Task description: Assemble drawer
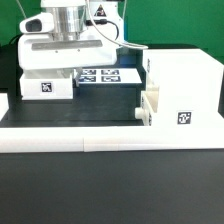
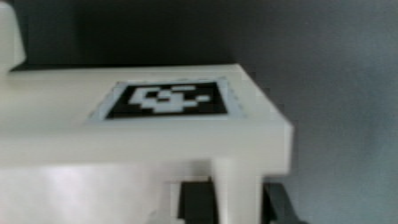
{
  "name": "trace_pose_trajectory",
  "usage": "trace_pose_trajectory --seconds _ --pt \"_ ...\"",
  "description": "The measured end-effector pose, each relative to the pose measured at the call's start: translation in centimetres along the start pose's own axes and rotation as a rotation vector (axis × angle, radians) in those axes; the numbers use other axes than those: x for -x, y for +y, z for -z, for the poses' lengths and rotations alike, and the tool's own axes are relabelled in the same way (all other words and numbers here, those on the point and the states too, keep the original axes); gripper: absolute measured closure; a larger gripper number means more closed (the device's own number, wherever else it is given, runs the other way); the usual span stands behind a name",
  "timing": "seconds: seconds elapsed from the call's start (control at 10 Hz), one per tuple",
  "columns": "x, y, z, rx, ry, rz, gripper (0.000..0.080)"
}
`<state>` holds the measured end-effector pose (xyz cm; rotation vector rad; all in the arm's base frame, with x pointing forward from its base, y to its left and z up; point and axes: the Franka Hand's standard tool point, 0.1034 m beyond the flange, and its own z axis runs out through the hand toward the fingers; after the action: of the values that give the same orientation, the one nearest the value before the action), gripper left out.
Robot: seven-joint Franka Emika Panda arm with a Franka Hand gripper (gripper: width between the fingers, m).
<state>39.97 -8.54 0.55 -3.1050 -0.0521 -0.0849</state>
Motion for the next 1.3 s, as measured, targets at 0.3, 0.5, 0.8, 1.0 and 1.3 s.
trace_pose_trajectory --seconds 0.3,0.5,0.8,1.0,1.3 --pt "-1.7 -1.3 0.9 -0.012 0.002 0.031 0.0761" --pt "-4.4 -2.9 2.3 -0.023 -0.002 0.07 0.0761" --pt "-8.0 -4.6 4.0 -0.039 -0.008 0.12 0.0761" --pt "-9.8 -5.5 4.9 -0.052 -0.023 0.141 0.0761" --pt "-11.0 -6.0 5.4 -0.055 -0.019 0.196 0.0761"
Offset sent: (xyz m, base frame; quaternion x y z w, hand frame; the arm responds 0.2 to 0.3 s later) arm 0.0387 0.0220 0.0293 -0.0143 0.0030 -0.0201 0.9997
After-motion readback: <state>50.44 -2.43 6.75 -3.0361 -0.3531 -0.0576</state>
